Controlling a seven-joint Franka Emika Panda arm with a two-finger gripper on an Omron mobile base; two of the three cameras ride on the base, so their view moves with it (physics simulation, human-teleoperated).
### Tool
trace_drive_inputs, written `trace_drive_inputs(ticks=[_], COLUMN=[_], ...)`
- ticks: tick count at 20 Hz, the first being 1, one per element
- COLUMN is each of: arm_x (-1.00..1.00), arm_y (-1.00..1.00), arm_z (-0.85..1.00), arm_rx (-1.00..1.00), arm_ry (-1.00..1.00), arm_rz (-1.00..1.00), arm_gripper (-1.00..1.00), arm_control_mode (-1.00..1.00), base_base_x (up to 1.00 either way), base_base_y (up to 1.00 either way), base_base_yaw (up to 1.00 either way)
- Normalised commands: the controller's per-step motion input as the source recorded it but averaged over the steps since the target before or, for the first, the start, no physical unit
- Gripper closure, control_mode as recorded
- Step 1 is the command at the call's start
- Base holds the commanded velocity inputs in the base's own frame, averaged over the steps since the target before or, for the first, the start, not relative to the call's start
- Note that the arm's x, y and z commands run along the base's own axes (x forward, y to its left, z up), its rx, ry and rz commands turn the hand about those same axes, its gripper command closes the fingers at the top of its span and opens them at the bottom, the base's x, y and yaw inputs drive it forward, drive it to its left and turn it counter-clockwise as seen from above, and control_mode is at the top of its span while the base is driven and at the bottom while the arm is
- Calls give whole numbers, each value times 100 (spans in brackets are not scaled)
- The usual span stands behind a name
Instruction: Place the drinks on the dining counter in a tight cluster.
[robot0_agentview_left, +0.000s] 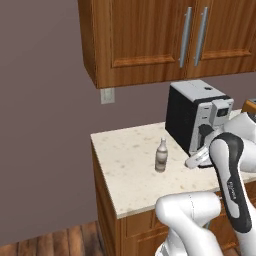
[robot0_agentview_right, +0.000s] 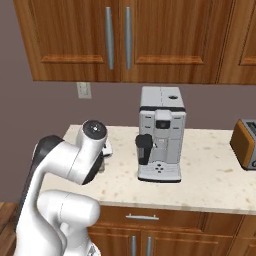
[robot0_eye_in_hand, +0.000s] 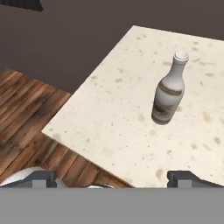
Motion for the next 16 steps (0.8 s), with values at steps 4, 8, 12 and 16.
trace_drive_inputs(ticks=[4,8,12,16], arm_x=[-5,13,21,27], arm_y=[-12,-2,0,5], arm_z=[-18,-11,-9,-11], arm_rx=[10,7,6,6], arm_ry=[-36,-37,-33,-26], arm_rz=[4,3,0,2], arm_gripper=[-100,-100,-100,-100], arm_control_mode=[-100,-100,-100,-100], base_base_x=[0,0,0,0], base_base_y=[0,0,0,0], base_base_yaw=[0,0,0,0])
